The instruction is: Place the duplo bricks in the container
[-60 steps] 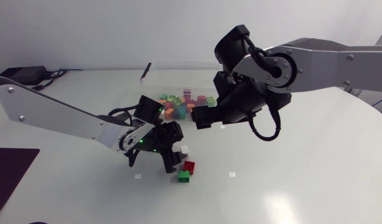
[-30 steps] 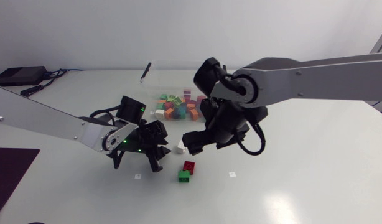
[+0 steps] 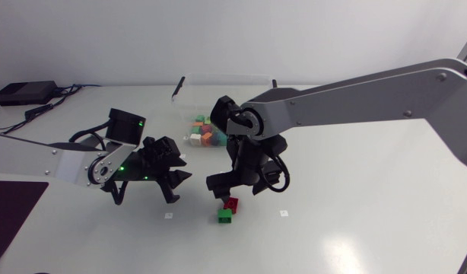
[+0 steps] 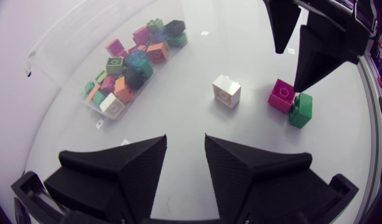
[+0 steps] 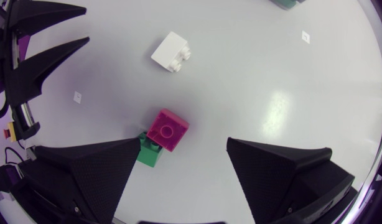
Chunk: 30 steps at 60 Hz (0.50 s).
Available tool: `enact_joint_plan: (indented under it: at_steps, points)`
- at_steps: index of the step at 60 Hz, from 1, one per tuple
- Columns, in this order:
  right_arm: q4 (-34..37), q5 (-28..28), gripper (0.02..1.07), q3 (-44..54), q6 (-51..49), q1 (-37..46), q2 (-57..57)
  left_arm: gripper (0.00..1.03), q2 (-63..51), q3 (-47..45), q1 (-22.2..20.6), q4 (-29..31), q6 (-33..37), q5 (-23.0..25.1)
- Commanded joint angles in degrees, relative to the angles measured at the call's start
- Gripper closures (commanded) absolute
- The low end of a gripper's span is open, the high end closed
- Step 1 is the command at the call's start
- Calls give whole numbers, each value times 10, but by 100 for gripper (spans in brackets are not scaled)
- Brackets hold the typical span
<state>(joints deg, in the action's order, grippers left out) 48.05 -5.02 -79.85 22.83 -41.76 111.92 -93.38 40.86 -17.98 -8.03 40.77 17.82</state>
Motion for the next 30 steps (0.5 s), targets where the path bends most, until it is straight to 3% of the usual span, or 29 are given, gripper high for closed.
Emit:
enact_joint_plan:
  at_steps: [1,17,30]
  points:
    - [16,-15,7,-24,25,-7,29,54,32,-19,16,1,15,10]
    - [35,-22,12,-63,52,-10,74,54,73,-32,48,22,27,27]
    - [49,-23,18,-75,68,7,102,54,116,-32,50,48,27,34]
